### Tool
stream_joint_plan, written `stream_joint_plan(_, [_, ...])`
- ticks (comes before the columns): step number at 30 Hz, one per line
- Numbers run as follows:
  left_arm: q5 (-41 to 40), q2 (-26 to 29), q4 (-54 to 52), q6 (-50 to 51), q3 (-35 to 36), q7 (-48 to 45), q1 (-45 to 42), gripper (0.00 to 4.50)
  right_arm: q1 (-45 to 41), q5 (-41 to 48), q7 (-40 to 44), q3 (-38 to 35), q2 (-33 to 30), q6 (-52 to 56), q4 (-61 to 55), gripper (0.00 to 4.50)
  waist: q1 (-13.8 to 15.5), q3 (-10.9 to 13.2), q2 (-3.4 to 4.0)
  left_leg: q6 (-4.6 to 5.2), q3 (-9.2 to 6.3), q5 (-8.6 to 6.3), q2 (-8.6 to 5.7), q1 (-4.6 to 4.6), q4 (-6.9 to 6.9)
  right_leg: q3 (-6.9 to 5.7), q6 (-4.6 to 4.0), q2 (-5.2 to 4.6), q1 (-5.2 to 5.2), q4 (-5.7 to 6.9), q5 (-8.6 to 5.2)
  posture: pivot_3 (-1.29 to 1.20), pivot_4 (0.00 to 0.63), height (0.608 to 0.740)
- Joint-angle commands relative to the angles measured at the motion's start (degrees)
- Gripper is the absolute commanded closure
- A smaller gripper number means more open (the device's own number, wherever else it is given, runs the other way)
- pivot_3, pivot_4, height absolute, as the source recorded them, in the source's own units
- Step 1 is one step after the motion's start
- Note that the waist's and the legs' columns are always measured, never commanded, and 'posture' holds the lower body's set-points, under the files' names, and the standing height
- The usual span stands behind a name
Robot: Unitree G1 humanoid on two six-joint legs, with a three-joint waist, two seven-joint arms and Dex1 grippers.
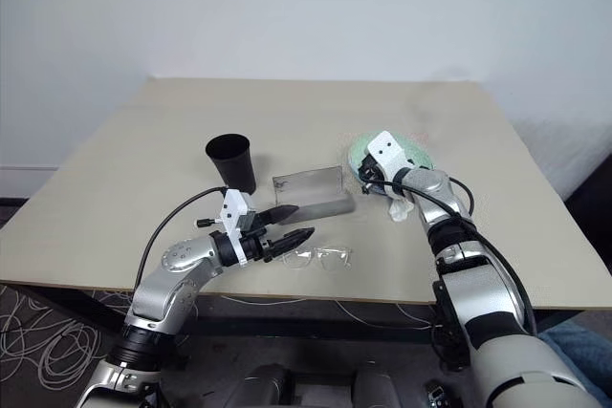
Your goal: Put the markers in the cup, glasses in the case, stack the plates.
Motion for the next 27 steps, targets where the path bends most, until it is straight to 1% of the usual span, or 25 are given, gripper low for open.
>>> stream_joint_plan(1, [-0.1,0.3,-2.1,-1.0,0.8,0.2,-0.4,1.17,-2.2,-0.1,-0.6,-1.8,-0.7,-2.9,-1.0,2.76,0.0,0.0,0.00,0.00,0.00,0.00,0.00,0.00,0.00,0.02,0.00,0.00,-0.03,0.07,0.00,0.00,0.000,0.740])
stream_joint_plan(4, [0.0,0.4,-2.0,-1.0,0.8,0.2,-0.5,1.17,-1.7,-0.2,-0.9,-2.3,-1.6,-2.9,-2.9,2.76,0.0,0.0,0.01,-0.09,0.00,0.05,0.00,0.03,0.01,0.03,-0.09,0.01,-0.10,0.26,-0.06,0.00,0.000,0.740])
stream_joint_plan(6, [0.0,0.4,-1.9,-1.1,0.8,0.2,-0.6,1.17,-0.7,1.2,0.3,-3.6,-2.7,0.2,-6.2,2.76,0.0,0.0,0.01,-0.10,-0.01,0.08,0.00,0.05,0.02,0.04,-0.10,0.01,-0.09,0.31,-0.06,0.00,0.000,0.740])
stream_joint_plan(11, [0.1,0.2,-1.6,-1.1,0.5,0.2,-0.8,1.17,4.1,4.7,2.9,-7.0,-6.2,15.2,-18.2,2.76,0.1,0.0,0.02,-0.12,-0.03,0.10,-0.01,0.05,0.12,0.03,-0.12,0.01,-0.04,0.35,-0.05,0.00,0.000,0.740])
stream_joint_plan(14, [0.2,0.1,-1.3,-1.2,0.3,0.2,-1.1,1.17,6.4,5.9,4.2,-8.0,-8.0,22.5,-23.4,2.20,0.1,0.0,0.02,-0.12,-0.01,0.09,-0.01,0.04,0.16,0.04,-0.12,0.00,-0.04,0.35,-0.06,0.00,0.000,0.740])
stream_joint_plan(16, [0.2,0.0,-1.2,-1.3,0.3,0.2,-1.3,1.17,7.2,6.1,4.2,-8.3,-8.8,25.6,-25.3,1.55,0.0,0.0,0.05,-0.11,0.01,0.10,-0.01,0.03,0.17,0.05,-0.12,0.00,-0.05,0.35,-0.05,0.00,0.000,0.740])
stream_joint_plan(20, [0.3,-0.3,-0.5,-1.5,0.2,0.0,-1.9,1.17,7.2,5.2,1.9,-9.4,-11.0,34.1,-24.6,0.18,0.1,0.0,0.05,-0.12,0.04,0.09,-0.01,0.03,0.21,0.07,-0.13,-0.01,-0.06,0.37,-0.05,0.00,0.000,0.740])
stream_joint_plan(21, [0.4,-0.3,-0.5,-1.5,0.2,0.0,-1.9,1.17,7.4,5.0,2.3,-8.9,-11.4,35.5,-25.1,0.05,0.1,0.0,0.05,-0.13,0.04,0.09,-0.01,0.02,0.23,0.07,-0.13,-0.01,-0.06,0.37,-0.05,0.00,0.000,0.740])
stream_joint_plan(27, [0.3,-0.3,-0.3,-1.7,0.3,-0.2,-1.8,1.17,10.9,6.8,5.7,-8.6,-12.3,40.8,-29.2,0.05,0.0,0.0,0.05,-0.13,0.06,0.08,-0.01,-0.02,0.27,0.07,-0.12,-0.03,-0.07,0.34,-0.05,0.00,0.000,0.740])
